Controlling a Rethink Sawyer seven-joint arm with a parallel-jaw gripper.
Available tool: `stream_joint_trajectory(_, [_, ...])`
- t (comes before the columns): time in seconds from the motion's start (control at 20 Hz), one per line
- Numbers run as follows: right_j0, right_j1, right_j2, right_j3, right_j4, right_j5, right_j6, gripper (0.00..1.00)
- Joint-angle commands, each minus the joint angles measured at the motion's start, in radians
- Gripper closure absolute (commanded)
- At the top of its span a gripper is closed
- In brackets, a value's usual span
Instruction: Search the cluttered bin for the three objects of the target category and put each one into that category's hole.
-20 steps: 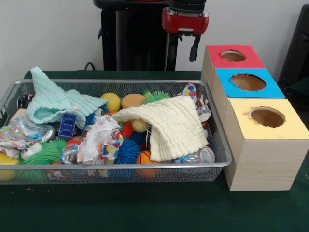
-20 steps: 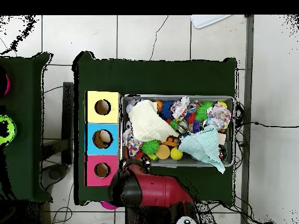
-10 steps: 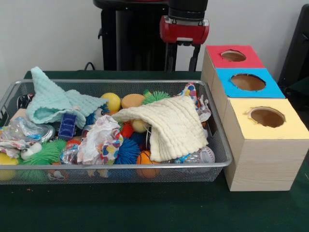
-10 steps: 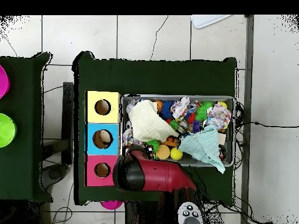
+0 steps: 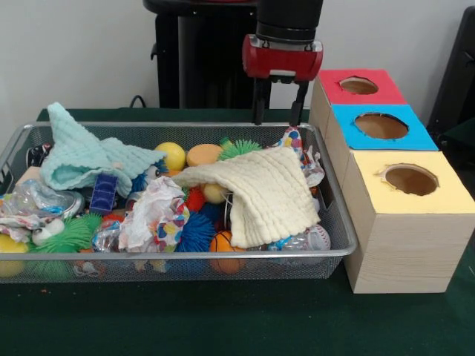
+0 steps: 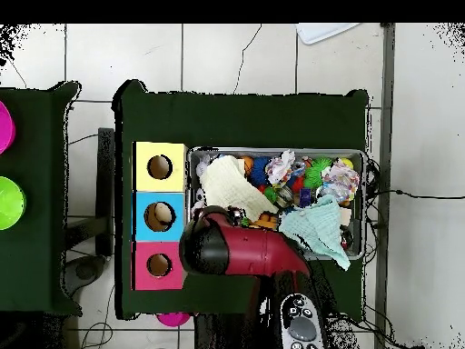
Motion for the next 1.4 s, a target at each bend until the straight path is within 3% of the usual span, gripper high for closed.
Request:
stream_joint_trajectory(0.05, [-0.016, 0.088, -0.005, -0.172, 0.028, 0.139, 0.128, 0.0])
stream_joint_trajectory(0.35, [-0.024, 0.135, -0.033, -0.245, 0.029, 0.191, 0.138, 0.0])
stream_joint_trajectory(1.1, [-0.187, 0.263, 0.102, -0.411, -0.01, 0.303, -0.033, 0.0])
stream_joint_trajectory(1.4, [-0.216, 0.33, 0.123, -0.493, -0.034, 0.3, -0.048, 0.0])
